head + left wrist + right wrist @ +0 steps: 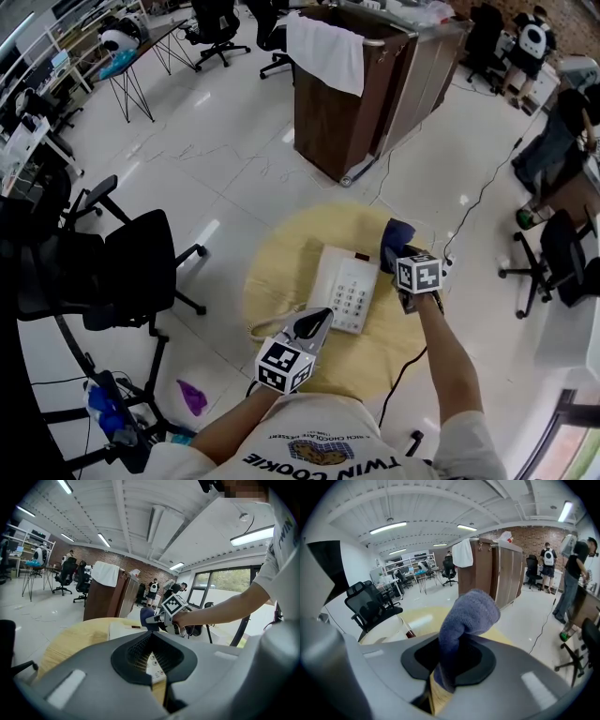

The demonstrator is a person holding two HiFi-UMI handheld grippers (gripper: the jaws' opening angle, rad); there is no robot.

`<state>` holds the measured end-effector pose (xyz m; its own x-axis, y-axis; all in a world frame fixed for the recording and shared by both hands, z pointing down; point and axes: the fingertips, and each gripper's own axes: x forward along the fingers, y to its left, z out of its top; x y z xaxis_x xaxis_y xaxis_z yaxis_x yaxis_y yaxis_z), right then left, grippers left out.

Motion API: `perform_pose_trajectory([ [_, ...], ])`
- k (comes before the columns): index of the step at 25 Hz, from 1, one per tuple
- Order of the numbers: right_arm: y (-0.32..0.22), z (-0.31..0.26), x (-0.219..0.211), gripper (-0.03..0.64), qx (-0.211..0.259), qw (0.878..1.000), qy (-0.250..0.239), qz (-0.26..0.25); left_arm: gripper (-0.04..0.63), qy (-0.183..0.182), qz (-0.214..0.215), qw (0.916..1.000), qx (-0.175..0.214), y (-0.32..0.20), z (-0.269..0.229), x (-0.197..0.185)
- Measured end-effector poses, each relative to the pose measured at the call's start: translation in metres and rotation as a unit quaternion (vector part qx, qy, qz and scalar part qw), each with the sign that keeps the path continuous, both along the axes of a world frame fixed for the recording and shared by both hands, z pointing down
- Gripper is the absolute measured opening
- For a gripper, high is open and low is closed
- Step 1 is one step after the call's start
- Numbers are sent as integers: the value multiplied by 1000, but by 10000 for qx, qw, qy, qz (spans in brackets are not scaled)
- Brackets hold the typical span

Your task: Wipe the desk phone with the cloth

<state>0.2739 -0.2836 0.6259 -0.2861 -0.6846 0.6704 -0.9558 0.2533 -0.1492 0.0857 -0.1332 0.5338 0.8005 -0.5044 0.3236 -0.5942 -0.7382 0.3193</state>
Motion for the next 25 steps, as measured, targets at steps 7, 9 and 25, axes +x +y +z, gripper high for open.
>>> perform_pose_trajectory([
  [7, -18, -7, -20, 72, -35, 9970, 370, -674, -9, 32, -32, 10000, -45, 1, 1, -1],
  [9, -21, -5, -25, 72, -93, 9967, 322, -739, -9, 52, -62, 10000, -57, 2, 2, -2],
  [25, -52, 10, -79, 72, -806, 9858, 317, -1439, -9, 106, -191, 9998, 44, -8, 8, 2],
])
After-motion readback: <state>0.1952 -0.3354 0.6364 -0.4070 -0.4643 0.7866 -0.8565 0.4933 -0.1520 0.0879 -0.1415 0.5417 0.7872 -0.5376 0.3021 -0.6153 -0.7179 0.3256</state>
